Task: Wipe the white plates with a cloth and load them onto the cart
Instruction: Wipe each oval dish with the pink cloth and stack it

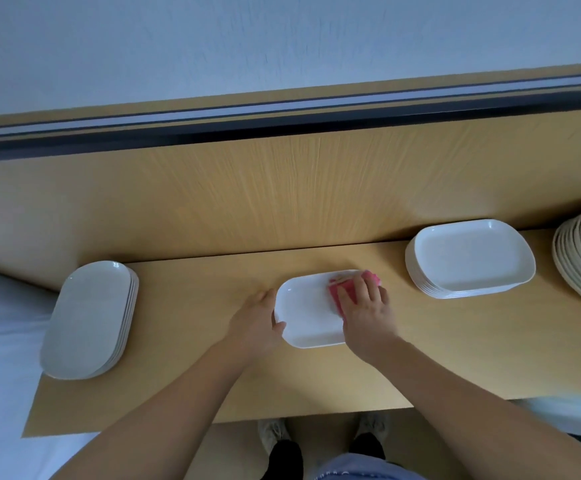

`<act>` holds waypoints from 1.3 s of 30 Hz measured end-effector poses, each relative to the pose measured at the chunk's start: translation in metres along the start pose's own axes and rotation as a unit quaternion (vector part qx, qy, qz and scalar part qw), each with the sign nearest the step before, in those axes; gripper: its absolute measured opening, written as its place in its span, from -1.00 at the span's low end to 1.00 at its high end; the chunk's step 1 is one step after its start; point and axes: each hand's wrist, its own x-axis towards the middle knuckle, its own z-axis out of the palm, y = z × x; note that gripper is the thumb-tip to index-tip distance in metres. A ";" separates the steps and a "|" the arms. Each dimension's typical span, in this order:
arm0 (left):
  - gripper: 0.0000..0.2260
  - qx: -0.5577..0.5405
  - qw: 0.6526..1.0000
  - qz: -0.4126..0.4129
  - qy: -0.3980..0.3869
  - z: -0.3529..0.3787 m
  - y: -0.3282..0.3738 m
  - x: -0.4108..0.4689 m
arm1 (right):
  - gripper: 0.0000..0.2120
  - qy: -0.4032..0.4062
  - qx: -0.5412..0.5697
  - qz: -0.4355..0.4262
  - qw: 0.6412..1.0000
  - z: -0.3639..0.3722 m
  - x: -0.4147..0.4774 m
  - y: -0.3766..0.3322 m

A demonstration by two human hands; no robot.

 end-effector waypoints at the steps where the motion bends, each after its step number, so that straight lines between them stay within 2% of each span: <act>1: -0.33 0.003 1.000 0.009 -0.018 0.000 -0.001 0.000 | -0.26 0.011 -0.005 0.017 1.000 0.005 -0.001 -0.002; 6: -0.04 0.031 0.997 0.035 -0.064 -0.001 -0.007 0.006 | -0.30 0.005 -0.016 0.053 0.998 0.004 0.001 -0.007; 12: -0.06 0.007 0.998 0.051 -0.047 0.001 -0.018 0.012 | -0.43 -0.011 0.075 0.054 0.996 0.006 0.011 -0.025; 15: -0.06 -0.016 0.998 0.051 -0.040 0.004 -0.020 0.013 | -0.48 -0.014 0.071 -0.008 0.997 0.002 0.017 -0.039; 20: -0.08 -0.025 0.998 0.053 -0.022 0.003 -0.021 0.013 | -0.37 -0.047 0.035 -0.148 0.987 -0.006 0.023 -0.038; 22: -0.08 -0.024 0.998 0.056 -0.014 0.002 -0.023 0.013 | -0.40 -0.014 0.056 -0.162 0.985 -0.008 0.021 -0.030; 24: -0.10 -0.019 0.998 0.061 -0.010 0.001 -0.023 0.012 | -0.44 0.027 0.079 -0.150 0.985 -0.006 0.015 -0.031; 26: -0.12 -0.015 0.998 0.067 -0.004 0.000 -0.022 0.011 | -0.43 0.066 0.098 -0.075 0.990 -0.002 0.012 -0.041; 28: -0.13 -0.013 0.997 0.076 0.001 0.000 -0.022 0.010 | -0.32 0.051 0.093 0.008 0.994 -0.008 0.012 -0.055; 30: -0.13 -0.019 0.997 0.080 -0.007 -0.001 -0.022 0.009 | -0.25 0.027 0.074 0.035 0.996 -0.008 0.017 -0.065; 33: -0.13 -0.025 0.997 0.077 -0.017 -0.002 -0.022 0.011 | -0.18 -0.045 0.061 0.030 0.997 -0.009 0.020 -0.071; 36: -0.16 -0.045 0.996 0.070 -0.017 -0.002 -0.023 0.013 | -0.12 -0.059 0.050 -0.017 0.997 -0.005 0.019 -0.068; 39: -0.22 -0.060 0.996 0.064 -0.010 0.000 -0.024 0.013 | -0.15 -0.064 0.044 -0.075 0.994 -0.005 0.019 -0.064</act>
